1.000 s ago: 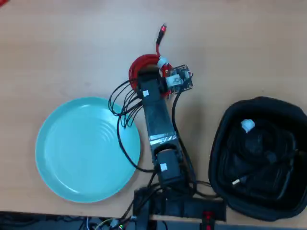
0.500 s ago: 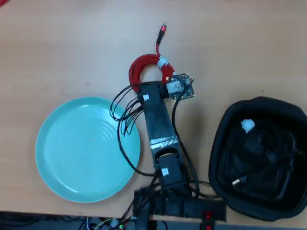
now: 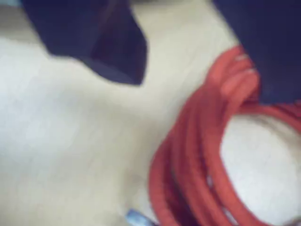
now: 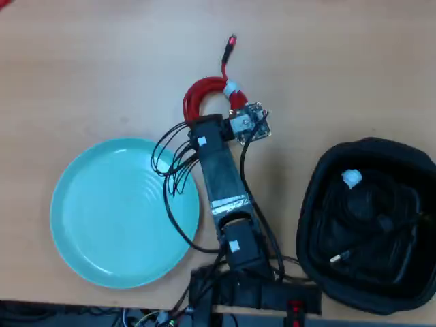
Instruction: Put a black charging cable in a black bowl and put a red charging cable in a green bowl
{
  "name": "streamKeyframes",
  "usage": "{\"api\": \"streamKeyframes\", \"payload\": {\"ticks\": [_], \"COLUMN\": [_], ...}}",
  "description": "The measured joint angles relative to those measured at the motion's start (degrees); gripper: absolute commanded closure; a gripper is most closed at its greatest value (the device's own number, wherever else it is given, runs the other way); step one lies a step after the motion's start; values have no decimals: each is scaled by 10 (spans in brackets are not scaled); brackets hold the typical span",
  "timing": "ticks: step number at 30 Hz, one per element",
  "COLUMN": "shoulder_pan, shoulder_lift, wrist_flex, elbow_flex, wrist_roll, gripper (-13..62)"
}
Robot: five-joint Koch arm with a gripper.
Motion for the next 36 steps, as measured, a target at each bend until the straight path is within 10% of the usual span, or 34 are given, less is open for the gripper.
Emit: {"api": "streamKeyframes", "payload": {"ticks": [23,30,36], "shoulder_pan": [-2,0,0], "shoulder_lift": [-186,-197,-206], "wrist_flex": [-12,-7,-7], "elbow_flex": [-84,-105,-131], "wrist_roll": [62,78,101], "gripper": [259,588,555]}}
